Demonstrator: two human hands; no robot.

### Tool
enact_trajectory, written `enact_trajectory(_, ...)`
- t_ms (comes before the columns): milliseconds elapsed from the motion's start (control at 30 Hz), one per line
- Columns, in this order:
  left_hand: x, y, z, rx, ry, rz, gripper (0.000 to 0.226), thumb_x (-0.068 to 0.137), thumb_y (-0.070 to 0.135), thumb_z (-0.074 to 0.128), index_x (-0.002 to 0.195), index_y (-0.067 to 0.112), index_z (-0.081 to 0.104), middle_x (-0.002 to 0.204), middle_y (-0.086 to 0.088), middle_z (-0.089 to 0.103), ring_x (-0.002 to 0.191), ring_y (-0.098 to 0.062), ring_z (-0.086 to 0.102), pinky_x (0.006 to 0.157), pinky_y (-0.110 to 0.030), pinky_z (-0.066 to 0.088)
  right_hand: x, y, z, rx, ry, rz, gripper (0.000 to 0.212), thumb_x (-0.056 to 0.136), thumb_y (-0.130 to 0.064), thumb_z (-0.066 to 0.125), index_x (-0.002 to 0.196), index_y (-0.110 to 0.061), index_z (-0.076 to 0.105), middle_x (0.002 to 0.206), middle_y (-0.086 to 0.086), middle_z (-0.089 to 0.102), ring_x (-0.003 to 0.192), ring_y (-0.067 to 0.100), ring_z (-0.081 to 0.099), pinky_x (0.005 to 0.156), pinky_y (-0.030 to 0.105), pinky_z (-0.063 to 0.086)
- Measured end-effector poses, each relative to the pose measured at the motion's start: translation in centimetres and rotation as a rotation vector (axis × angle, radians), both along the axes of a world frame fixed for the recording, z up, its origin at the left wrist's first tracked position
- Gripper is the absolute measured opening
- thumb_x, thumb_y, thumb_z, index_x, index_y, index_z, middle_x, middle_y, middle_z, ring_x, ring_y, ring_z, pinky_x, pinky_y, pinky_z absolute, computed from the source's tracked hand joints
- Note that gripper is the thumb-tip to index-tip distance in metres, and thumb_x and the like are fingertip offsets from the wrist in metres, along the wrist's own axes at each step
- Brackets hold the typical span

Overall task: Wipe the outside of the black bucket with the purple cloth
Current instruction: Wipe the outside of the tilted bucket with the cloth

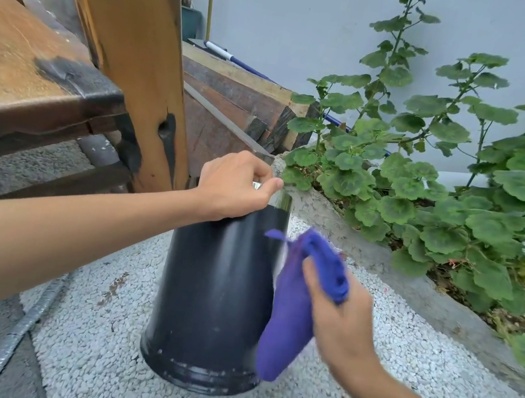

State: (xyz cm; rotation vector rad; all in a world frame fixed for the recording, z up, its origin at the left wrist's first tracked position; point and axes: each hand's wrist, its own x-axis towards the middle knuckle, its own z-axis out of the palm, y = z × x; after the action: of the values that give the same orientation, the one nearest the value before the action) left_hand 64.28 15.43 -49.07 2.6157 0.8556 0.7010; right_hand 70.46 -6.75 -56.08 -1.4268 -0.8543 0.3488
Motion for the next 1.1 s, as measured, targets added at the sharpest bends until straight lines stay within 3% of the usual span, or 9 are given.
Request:
enact_trajectory(133, 0.2, -0.8, 1.8, -0.118, -0.107, -0.083, 0.049, 0.092, 0.043, 0.060, 0.051, 0.018, 0.049, 0.050, 0.003, 0.047, 0.050, -0.004, 0.046, 0.067, -0.030, 0.040, 4.2, 0.6, 4.3, 0.140, 0.087, -0.254, 0.028, 0.087, -0.049, 0.064, 0.095, -0.023, 0.071, 0.077, -0.022, 0.070, 0.076, -0.002, 0.059, 0.075, 0.024, 0.049)
enact_trajectory(333, 1.4, -0.4, -0.6, -0.320, -0.301, -0.180, 0.059, 0.091, 0.042, 0.059, 0.052, 0.003, 0.040, 0.048, -0.001, 0.035, 0.043, -0.007, 0.034, 0.061, -0.029, 0.033, 5.4, 1.4, 2.9, 0.006, -0.101, -0.218, 0.019, 0.099, -0.041, 0.062, 0.111, -0.030, 0.071, 0.083, -0.003, 0.072, 0.069, 0.021, 0.059, 0.073, 0.040, 0.051)
enact_trajectory(433, 1.1, 0.1, -2.4, -0.311, -0.275, -0.181, 0.065, 0.094, 0.052, 0.055, 0.050, 0.010, 0.032, 0.048, 0.003, 0.027, 0.047, -0.014, 0.026, 0.054, -0.030, 0.024, 5.0, 2.4, 2.0, -0.074, -0.141, -0.203, 0.016, 0.104, -0.026, 0.061, 0.110, -0.036, 0.072, 0.096, -0.018, 0.075, 0.084, 0.015, 0.068, 0.084, 0.033, 0.052)
enact_trajectory(600, 0.7, 1.5, -1.4, -0.029, -0.126, -0.234, 0.057, 0.103, 0.047, 0.045, 0.057, 0.015, 0.033, 0.049, 0.001, 0.033, 0.047, -0.015, 0.033, 0.054, -0.034, 0.033, 4.0, 5.2, 1.8, -0.176, -0.144, -0.162, 0.018, 0.101, -0.038, 0.063, 0.100, -0.055, 0.068, 0.094, -0.027, 0.073, 0.096, 0.007, 0.069, 0.088, 0.032, 0.052)
enact_trajectory(733, 0.3, 1.2, -1.9, 0.081, -0.025, -0.261, 0.036, 0.103, 0.042, 0.033, 0.092, 0.019, 0.059, 0.083, 0.001, 0.067, 0.082, -0.026, 0.061, 0.079, -0.045, 0.050, 2.9, 6.3, 1.7, -0.234, -0.315, -0.149, 0.022, 0.100, -0.038, 0.065, 0.118, -0.029, 0.073, 0.118, -0.009, 0.074, 0.115, 0.016, 0.064, 0.085, 0.025, 0.046)
enact_trajectory(800, 0.3, 0.6, -1.5, 0.056, 0.043, -0.284, 0.048, 0.102, 0.047, 0.023, 0.117, 0.026, 0.064, 0.113, 0.003, 0.070, 0.108, -0.021, 0.062, 0.092, -0.040, 0.046, 2.5, 6.5, 1.3, -0.257, -0.383, -0.111, 0.029, 0.099, -0.033, 0.068, 0.127, -0.028, 0.072, 0.139, -0.012, 0.061, 0.132, 0.011, 0.051, 0.094, 0.019, 0.042)
enact_trajectory(900, 0.8, 0.3, -0.9, -0.092, 0.055, -0.261, 0.068, 0.101, 0.055, 0.010, 0.121, 0.031, 0.070, 0.127, 0.004, 0.067, 0.120, -0.017, 0.057, 0.101, -0.036, 0.039, 2.5, 6.5, 0.6, -0.280, -0.463, -0.055, 0.041, 0.096, -0.023, 0.071, 0.137, -0.028, 0.067, 0.152, 0.001, 0.055, 0.139, 0.011, 0.049, 0.108, 0.024, 0.042)
enact_trajectory(1000, 0.8, 0.2, -0.9, -0.327, 0.002, -0.298, 0.078, 0.094, 0.065, 0.006, 0.129, 0.032, 0.067, 0.138, 0.005, 0.063, 0.130, -0.016, 0.054, 0.115, -0.043, 0.032, 3.5, 6.6, 0.5, -0.227, -0.419, -0.078, 0.043, 0.094, -0.012, 0.070, 0.134, -0.027, 0.068, 0.142, -0.001, 0.065, 0.130, 0.006, 0.056, 0.097, 0.013, 0.042)
enact_trajectory(1100, 0.4, 0.0, -0.9, -0.330, 0.005, -0.351, 0.089, 0.083, 0.069, 0.003, 0.142, 0.028, 0.057, 0.143, 0.004, 0.059, 0.134, -0.017, 0.050, 0.117, -0.045, 0.028, 4.5, 7.1, 1.3, -0.196, -0.248, -0.182, 0.030, 0.099, -0.020, 0.064, 0.126, -0.033, 0.070, 0.114, -0.010, 0.077, 0.106, 0.010, 0.066, 0.080, 0.023, 0.046)
